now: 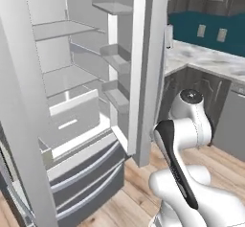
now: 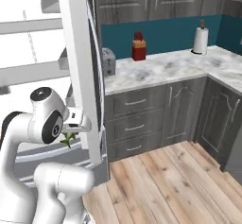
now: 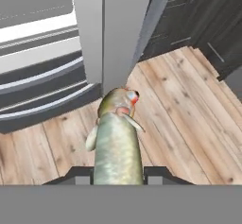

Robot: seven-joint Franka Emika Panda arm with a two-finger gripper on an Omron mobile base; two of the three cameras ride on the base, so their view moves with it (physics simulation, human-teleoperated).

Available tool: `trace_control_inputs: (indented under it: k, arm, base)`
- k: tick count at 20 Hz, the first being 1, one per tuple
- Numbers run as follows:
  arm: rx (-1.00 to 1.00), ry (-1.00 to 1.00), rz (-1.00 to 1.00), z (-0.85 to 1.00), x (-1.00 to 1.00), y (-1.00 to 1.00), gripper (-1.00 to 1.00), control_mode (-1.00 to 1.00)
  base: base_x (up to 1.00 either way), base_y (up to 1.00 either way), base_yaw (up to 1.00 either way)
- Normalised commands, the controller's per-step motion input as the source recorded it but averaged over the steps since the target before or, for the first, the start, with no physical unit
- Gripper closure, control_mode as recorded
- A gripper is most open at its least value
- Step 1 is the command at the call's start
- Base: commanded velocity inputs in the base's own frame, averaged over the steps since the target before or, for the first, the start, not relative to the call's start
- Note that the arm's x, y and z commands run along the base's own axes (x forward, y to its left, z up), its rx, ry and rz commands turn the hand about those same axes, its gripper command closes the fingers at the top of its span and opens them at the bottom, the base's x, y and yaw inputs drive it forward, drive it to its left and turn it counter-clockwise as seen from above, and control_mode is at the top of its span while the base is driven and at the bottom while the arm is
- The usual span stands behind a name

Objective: Gather the potato and avocado from the fridge and place them on a tray on the dining counter. Then gather the fishs from the fridge and place them on the other tray.

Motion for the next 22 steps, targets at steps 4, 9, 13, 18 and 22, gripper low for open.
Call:
trace_control_inputs:
  k: [4, 9, 13, 18, 22]
  arm:
    - [0.0, 0.0, 0.0, 0.0, 0.0, 0.0, 1.0, 1.0]
    - [0.0, 0.0, 0.0, 0.0, 0.0, 0.0, 1.0, 1.0]
    - [0.0, 0.0, 0.0, 0.0, 0.0, 0.0, 1.0, 1.0]
    - [0.0, 0.0, 0.0, 0.0, 0.0, 0.0, 1.0, 1.0]
    - [0.0, 0.0, 0.0, 0.0, 0.0, 0.0, 1.0, 1.0]
  base:
    - [0.01, -0.22, -0.56]
    - [0.14, -0.24, -0.57]
    - [0.27, -0.26, -0.57]
    - [0.45, -0.27, -0.55]
    - [0.54, -0.31, -0.51]
